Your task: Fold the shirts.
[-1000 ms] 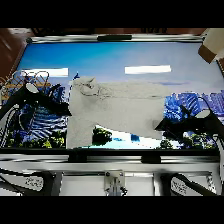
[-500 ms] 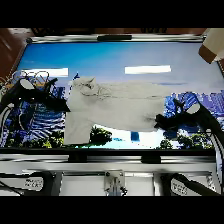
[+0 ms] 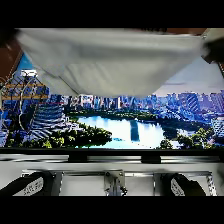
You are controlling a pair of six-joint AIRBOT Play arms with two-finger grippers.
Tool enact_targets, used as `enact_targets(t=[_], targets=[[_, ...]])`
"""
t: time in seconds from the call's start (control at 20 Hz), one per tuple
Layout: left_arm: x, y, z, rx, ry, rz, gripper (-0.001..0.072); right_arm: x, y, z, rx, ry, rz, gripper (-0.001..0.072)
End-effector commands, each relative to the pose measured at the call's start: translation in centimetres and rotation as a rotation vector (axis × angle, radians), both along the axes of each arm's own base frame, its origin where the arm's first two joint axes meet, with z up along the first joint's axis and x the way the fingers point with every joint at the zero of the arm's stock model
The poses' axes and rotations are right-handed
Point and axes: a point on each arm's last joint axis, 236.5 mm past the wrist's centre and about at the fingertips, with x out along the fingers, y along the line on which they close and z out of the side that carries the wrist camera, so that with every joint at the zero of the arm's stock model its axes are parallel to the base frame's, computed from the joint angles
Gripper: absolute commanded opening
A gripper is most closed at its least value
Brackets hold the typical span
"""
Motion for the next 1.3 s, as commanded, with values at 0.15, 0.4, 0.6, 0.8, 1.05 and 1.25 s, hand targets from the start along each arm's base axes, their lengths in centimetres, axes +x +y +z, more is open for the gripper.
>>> enact_targets(t=[0.15, 0.4, 0.6, 0.8, 1.05, 1.25], targets=[[-20.9, 0.5, 18.8, -0.121, -0.626, 0.082, 0.0034, -17.7, -0.2, 19.5, -0.096, -0.586, -0.125, 0.0072], [-17.7, 3.5, 14.5, 0.013, -0.474, 0.223, 0.0035, -14.6, -2.5, 14.4, -0.101, -0.352, -0.200, 0.0073], [-8.6, 3.7, 4.1, 0.134, -0.081, 0.177, 0.0035, -6.9, -4.3, 2.6, -0.131, 0.133, -0.195, 0.0073], [0.1, 5.4, -10.8, 0.215, 0.362, 0.153, 0.0035, 0.1, -7.3, -12.8, -0.164, 0.658, -0.212, 0.0073], [7.2, 5.5, -26.8, 0.198, 0.732, 0.100, 0.0035, 9.0, -7.8, -27.6, -0.071, 0.914, -0.202, 0.0073], [11.4, 3.3, -34.1, 0.074, 0.838, 0.039, 0.0035, 13.8, -8.5, -32.6, 0.013, 0.892, -0.273, 0.0073]])
